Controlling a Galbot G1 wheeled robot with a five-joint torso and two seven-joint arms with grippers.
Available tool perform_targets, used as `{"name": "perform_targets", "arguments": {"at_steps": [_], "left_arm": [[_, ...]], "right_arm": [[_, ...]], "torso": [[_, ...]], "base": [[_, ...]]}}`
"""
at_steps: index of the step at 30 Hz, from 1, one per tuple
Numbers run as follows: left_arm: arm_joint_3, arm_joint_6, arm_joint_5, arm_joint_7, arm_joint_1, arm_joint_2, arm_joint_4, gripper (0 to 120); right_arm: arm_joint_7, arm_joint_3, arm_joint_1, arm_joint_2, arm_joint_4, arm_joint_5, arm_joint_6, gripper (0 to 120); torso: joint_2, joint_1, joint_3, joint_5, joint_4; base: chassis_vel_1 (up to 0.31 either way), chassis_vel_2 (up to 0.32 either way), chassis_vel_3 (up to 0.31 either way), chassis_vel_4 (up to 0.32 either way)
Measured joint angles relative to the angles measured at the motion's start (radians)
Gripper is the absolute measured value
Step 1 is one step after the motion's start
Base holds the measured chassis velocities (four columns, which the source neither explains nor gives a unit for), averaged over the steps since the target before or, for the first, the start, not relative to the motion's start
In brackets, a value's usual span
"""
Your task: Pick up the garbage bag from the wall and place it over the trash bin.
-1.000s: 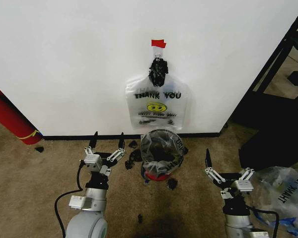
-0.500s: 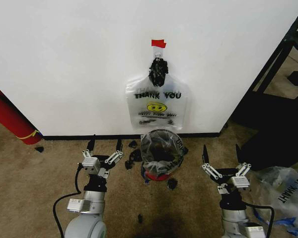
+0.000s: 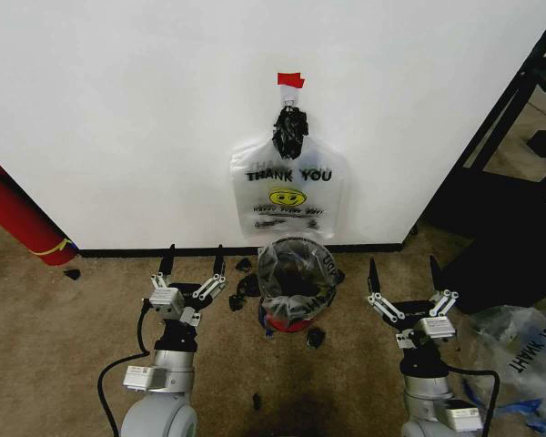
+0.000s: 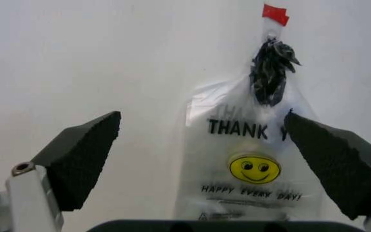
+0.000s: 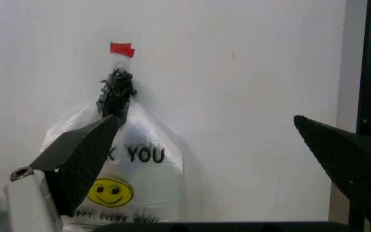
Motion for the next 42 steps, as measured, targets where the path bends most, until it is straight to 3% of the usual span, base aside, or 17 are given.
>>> {"name": "perform_targets", "arguments": {"at_steps": [42], "left_arm": [[-0.007, 0.015, 0.017, 0.009, 0.051, -0.039, -0.042, 100]], "right_arm": [[-0.023, -0.016, 0.025, -0.008, -0.042, -0.004, 0.009, 100]], "torso": [[0.000, 0.000, 0.000, -0.0001, 0.0000]], "base": [[0.000, 0.000, 0.000, 0.000]]}}
